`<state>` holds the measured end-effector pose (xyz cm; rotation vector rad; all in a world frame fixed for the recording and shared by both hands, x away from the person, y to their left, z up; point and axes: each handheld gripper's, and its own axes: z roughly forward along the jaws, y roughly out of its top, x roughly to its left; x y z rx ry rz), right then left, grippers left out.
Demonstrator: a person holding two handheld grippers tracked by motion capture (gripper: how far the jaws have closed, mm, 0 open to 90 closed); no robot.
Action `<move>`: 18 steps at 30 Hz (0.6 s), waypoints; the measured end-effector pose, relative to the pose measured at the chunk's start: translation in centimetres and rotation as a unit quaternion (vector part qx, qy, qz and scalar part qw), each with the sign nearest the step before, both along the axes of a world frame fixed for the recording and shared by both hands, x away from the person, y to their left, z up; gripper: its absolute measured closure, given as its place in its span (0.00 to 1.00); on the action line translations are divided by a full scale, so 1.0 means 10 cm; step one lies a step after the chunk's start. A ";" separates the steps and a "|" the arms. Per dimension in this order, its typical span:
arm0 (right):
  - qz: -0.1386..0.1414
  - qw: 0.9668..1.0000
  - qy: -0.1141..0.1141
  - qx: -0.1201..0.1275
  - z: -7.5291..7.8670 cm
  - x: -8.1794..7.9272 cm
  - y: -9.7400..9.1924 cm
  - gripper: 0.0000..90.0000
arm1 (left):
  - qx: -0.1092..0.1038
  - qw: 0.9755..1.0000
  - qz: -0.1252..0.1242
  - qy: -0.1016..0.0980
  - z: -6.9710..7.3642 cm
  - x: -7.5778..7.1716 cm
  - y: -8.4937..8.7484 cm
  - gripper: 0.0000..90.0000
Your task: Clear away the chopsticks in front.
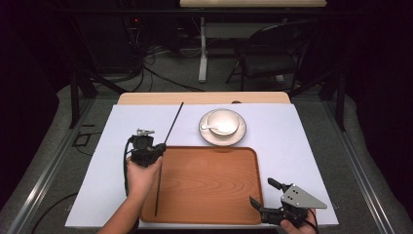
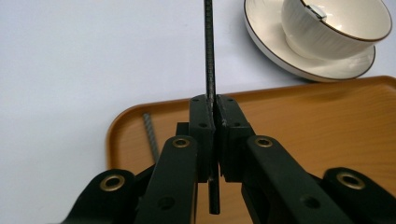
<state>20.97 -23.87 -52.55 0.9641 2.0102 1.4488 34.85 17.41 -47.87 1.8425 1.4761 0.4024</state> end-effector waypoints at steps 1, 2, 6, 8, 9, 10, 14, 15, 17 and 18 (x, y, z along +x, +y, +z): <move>0.000 1.000 0.000 0.000 0.00 0.00 0.00 0.17 | 0.002 1.000 0.000 -0.003 0.01 -0.05 0.04 0.95; -0.001 1.000 0.001 0.000 0.00 0.00 0.00 0.17 | 0.005 1.000 -0.002 -0.006 0.02 -0.12 0.08 0.95; -0.001 1.000 0.002 0.000 0.00 0.00 0.00 0.17 | 0.012 1.000 -0.005 -0.008 0.04 -0.33 0.20 0.95; -0.001 1.000 0.003 -0.002 -0.01 0.00 0.01 0.17 | 0.014 1.000 -0.001 -0.011 0.04 -0.46 0.28 0.95; -0.001 1.000 0.002 -0.001 -0.01 0.00 0.01 0.17 | 0.013 1.000 0.000 -0.013 0.03 -0.50 0.30 0.95; -0.002 1.000 0.002 -0.001 -0.01 0.01 0.01 0.17 | 0.011 1.000 0.002 -0.013 0.02 -0.58 0.34 0.95; -0.003 1.000 0.004 0.000 -0.01 0.01 0.00 0.17 | 0.012 1.000 0.003 -0.008 -0.04 -0.78 0.42 0.95; -0.004 1.000 0.006 0.001 -0.01 0.00 0.01 0.17 | 0.013 1.000 0.006 -0.009 -0.06 -0.81 0.43 0.95; -0.002 1.000 0.005 -0.001 -0.01 0.01 0.01 0.17 | 0.001 1.000 0.010 -0.008 -0.10 -0.89 0.47 0.95; -0.002 1.000 0.006 -0.003 -0.02 0.01 0.01 0.17 | -0.003 1.000 0.013 -0.009 -0.11 -0.93 0.48 0.95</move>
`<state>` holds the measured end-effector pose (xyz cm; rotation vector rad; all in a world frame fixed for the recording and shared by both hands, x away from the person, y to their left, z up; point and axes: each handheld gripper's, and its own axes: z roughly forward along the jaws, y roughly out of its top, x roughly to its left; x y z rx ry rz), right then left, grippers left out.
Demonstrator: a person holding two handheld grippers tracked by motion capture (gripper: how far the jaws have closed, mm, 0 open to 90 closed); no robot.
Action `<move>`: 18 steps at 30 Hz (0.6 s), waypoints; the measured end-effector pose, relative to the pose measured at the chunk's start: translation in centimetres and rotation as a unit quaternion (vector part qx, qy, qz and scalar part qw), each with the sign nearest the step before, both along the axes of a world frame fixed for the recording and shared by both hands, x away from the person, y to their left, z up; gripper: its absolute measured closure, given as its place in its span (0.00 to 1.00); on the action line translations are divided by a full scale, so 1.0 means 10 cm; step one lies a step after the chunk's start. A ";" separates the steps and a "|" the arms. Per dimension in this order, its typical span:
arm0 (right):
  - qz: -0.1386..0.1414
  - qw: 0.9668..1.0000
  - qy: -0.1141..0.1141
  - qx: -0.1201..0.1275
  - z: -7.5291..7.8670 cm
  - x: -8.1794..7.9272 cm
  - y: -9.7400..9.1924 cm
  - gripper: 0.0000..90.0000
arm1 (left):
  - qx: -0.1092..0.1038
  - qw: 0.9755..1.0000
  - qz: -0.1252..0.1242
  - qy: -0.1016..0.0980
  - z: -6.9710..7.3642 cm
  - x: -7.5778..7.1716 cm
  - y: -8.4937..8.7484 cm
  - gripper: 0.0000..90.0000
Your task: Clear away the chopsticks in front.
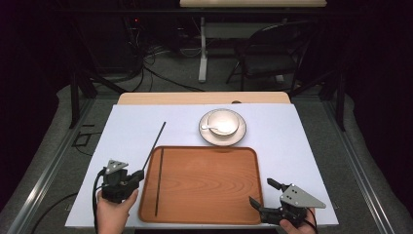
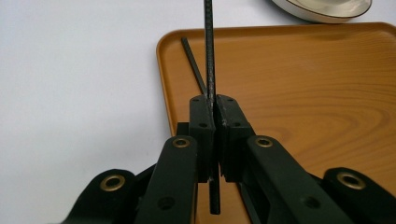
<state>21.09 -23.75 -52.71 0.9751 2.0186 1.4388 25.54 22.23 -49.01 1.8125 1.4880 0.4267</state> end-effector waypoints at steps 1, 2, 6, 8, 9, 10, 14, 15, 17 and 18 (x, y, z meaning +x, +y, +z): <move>0.000 1.000 0.000 0.000 0.00 0.00 0.00 0.17 | 0.001 1.000 0.000 0.000 -0.02 -0.03 0.00 0.95; 0.000 1.000 0.000 0.000 0.00 0.00 0.00 0.17 | 0.008 1.000 -0.002 0.002 -0.04 -0.06 0.00 0.95; -0.001 1.000 0.002 0.000 0.00 0.00 0.00 0.17 | 0.023 1.000 -0.004 0.014 -0.15 -0.15 -0.05 0.95; -0.002 1.000 0.002 0.002 0.00 0.00 0.00 0.17 | 0.026 0.999 -0.009 0.023 -0.21 -0.18 -0.06 0.95; -0.002 1.000 0.001 0.002 0.00 0.00 0.00 0.17 | 0.028 0.999 -0.009 0.025 -0.23 -0.19 -0.07 0.95; -0.002 1.000 0.001 0.002 0.00 0.00 -0.01 0.17 | 0.031 0.999 -0.011 0.029 -0.26 -0.20 -0.08 0.95; -0.002 1.000 0.001 0.002 0.00 0.00 -0.01 0.17 | 0.036 0.998 -0.016 0.041 -0.33 -0.22 -0.14 0.95; -0.002 1.000 0.002 0.002 0.00 0.00 -0.01 0.17 | 0.041 0.998 -0.017 0.041 -0.35 -0.23 -0.15 0.95; -0.001 1.000 0.001 0.001 0.00 0.00 -0.01 0.17 | 0.046 0.998 -0.018 0.042 -0.36 -0.24 -0.17 0.95; -0.002 1.000 0.001 0.001 0.00 0.00 -0.01 0.17 | 0.050 0.998 -0.016 0.043 -0.36 -0.25 -0.17 0.95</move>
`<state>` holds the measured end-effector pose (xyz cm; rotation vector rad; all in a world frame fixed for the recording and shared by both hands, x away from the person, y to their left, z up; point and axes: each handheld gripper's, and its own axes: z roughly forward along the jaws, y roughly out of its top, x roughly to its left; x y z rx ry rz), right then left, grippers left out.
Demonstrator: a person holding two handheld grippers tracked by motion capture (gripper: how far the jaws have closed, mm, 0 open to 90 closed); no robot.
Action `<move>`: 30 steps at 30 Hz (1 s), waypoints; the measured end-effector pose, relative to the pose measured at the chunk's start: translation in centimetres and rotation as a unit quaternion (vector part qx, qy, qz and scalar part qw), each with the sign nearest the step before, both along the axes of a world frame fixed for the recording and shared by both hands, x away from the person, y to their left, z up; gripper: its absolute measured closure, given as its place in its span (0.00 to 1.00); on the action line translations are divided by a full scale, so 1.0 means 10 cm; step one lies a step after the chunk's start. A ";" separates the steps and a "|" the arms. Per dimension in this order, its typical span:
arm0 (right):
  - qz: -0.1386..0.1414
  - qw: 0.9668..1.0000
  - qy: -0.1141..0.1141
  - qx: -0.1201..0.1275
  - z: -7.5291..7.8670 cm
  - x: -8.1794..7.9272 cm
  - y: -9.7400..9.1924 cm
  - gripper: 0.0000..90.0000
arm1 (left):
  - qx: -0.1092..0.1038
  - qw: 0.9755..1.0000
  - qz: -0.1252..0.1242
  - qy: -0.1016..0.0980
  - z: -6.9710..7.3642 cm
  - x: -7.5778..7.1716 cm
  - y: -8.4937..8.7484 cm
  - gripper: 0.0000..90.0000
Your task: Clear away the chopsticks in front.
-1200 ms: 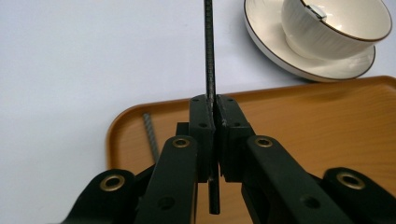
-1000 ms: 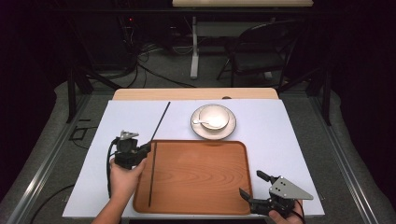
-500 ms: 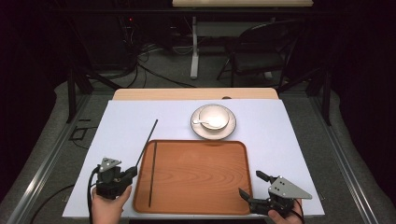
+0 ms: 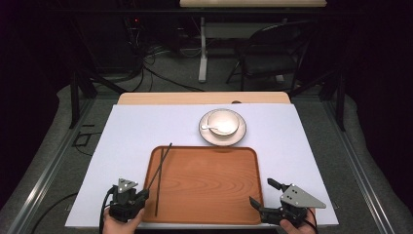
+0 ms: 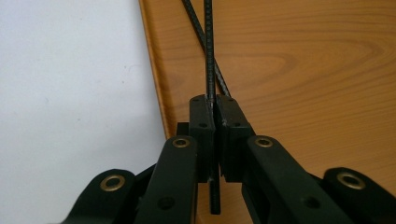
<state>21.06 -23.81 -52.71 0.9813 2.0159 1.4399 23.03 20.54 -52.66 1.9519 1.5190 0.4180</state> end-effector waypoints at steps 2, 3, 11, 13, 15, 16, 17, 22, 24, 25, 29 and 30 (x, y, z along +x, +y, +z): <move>-0.001 1.000 0.000 0.001 0.00 0.00 0.00 0.17 | -0.002 1.000 0.007 -0.001 -0.01 -0.01 0.01 0.95; -0.001 1.000 0.000 0.001 0.00 0.00 0.00 0.17 | -0.004 1.000 0.009 0.002 -0.01 -0.02 0.03 0.95; 0.000 1.000 0.000 0.001 0.00 0.00 0.00 0.17 | 0.019 0.999 0.031 0.004 0.00 -0.10 0.12 0.95; 0.000 1.000 0.001 0.001 0.00 0.00 0.00 0.17 | 0.023 0.999 0.033 0.006 -0.01 -0.10 0.14 0.95; 0.000 1.000 0.000 0.001 0.00 0.00 0.00 0.17 | 0.022 0.999 0.035 0.010 -0.02 -0.10 0.15 0.95; 0.000 1.000 0.000 0.001 0.00 0.00 0.00 0.17 | 0.023 0.999 0.036 0.012 -0.03 -0.10 0.15 0.95; 0.000 1.000 0.000 0.001 0.00 0.00 0.00 0.17 | 0.025 0.999 0.036 0.013 -0.04 -0.10 0.15 0.95; 0.000 1.000 -0.001 0.001 0.00 0.00 0.00 0.17 | 0.025 0.999 0.031 0.020 -0.06 -0.08 0.12 0.95; 0.000 1.000 -0.001 0.001 0.00 0.00 0.00 0.17 | 0.026 0.999 0.029 0.019 -0.06 -0.07 0.11 0.95; 0.000 1.000 0.000 0.001 0.00 0.00 0.00 0.17 | 0.025 0.999 0.028 0.019 -0.06 -0.07 0.10 0.95; 0.000 1.000 -0.001 0.002 0.00 0.00 0.00 0.17 | 0.020 0.999 0.028 0.019 -0.07 -0.05 0.09 0.95; 0.001 1.000 -0.001 0.001 0.00 0.00 0.00 0.17 | 0.020 0.999 0.026 0.020 -0.07 -0.05 0.09 0.95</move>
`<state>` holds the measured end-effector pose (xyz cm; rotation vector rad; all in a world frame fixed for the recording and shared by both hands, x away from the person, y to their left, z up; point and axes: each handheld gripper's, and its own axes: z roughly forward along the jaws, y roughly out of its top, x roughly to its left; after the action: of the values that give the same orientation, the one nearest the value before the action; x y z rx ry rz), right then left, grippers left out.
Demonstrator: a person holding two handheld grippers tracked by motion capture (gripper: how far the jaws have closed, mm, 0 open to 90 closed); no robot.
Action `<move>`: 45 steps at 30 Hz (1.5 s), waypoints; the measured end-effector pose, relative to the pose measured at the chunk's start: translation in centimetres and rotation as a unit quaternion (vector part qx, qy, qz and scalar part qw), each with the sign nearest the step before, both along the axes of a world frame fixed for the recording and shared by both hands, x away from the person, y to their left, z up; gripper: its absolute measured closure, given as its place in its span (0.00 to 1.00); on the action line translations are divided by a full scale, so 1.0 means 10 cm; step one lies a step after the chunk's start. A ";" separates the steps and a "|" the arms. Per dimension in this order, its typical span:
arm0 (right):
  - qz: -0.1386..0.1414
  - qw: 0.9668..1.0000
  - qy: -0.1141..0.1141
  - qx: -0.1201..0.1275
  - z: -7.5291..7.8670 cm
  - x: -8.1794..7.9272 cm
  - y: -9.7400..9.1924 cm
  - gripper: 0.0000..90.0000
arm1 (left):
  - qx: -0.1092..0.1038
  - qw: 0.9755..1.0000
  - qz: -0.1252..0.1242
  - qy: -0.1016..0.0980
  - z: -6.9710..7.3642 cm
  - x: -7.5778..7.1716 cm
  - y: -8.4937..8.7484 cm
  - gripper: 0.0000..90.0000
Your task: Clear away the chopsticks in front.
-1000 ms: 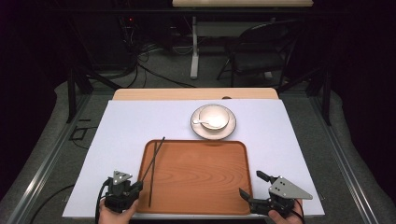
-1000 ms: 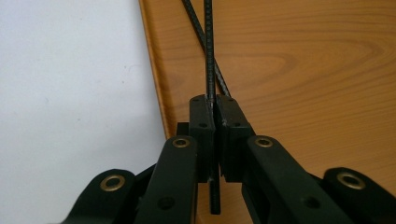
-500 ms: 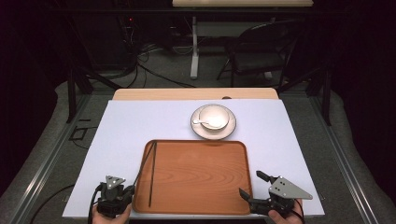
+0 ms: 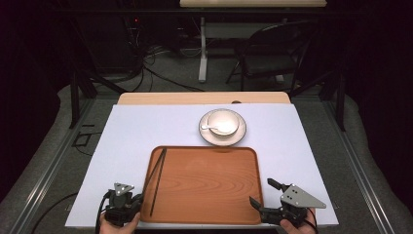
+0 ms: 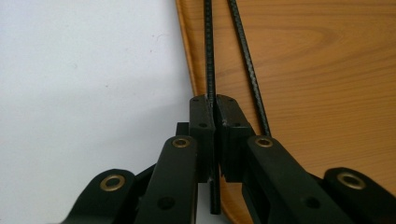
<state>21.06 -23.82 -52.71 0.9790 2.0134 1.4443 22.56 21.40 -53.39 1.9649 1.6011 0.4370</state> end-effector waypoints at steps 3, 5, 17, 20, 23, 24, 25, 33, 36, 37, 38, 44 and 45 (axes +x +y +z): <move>0.000 1.000 0.000 0.000 0.00 0.00 0.00 0.17 | -0.006 1.000 0.000 0.001 -0.01 0.01 -0.01 0.95; 0.000 1.000 0.001 0.001 0.00 0.00 0.00 0.17 | -0.005 1.000 -0.001 0.000 -0.02 0.01 -0.02 0.95; 0.001 1.000 0.001 -0.001 0.00 0.00 0.00 0.17 | -0.019 1.000 -0.008 0.005 -0.07 0.03 -0.04 0.95; 0.001 1.000 0.000 0.000 0.00 0.00 0.00 0.17 | -0.025 1.000 -0.009 0.004 -0.07 0.03 -0.04 0.95; 0.001 1.000 0.001 0.001 0.00 0.00 0.00 0.17 | -0.027 1.000 -0.011 0.003 -0.07 0.03 -0.04 0.94; 0.001 1.000 0.001 0.000 0.00 0.00 0.00 0.17 | -0.027 1.000 -0.012 0.002 -0.07 0.03 -0.04 0.94; 0.002 1.000 0.001 0.000 0.00 0.00 0.00 0.17 | -0.025 1.000 -0.012 0.002 -0.07 0.03 -0.04 0.94; 0.001 1.000 -0.001 0.000 0.00 0.00 0.00 0.17 | -0.022 1.000 -0.011 -0.007 -0.06 0.03 -0.04 0.92; 0.001 1.000 0.000 0.000 0.00 0.00 0.00 0.17 | -0.018 1.000 -0.013 -0.013 -0.04 0.02 -0.05 0.90; 0.001 1.000 0.000 0.000 0.00 0.00 0.00 0.17 | -0.019 1.000 -0.014 -0.014 -0.04 0.02 -0.05 0.89; 0.001 1.000 0.000 0.000 0.00 0.00 0.00 0.17 | -0.020 1.000 -0.013 -0.016 -0.03 0.02 -0.05 0.88; 0.002 1.000 0.002 -0.001 0.00 0.00 0.01 0.17 | -0.003 0.999 -0.012 -0.042 0.01 -0.01 -0.07 0.77; 0.003 1.000 0.002 -0.001 0.00 0.00 0.01 0.17 | -0.001 0.999 -0.014 -0.045 0.02 -0.02 -0.08 0.75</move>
<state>21.08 -23.76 -52.72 0.9756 2.0215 1.4432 22.41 20.65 -53.18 1.9345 1.5159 0.5056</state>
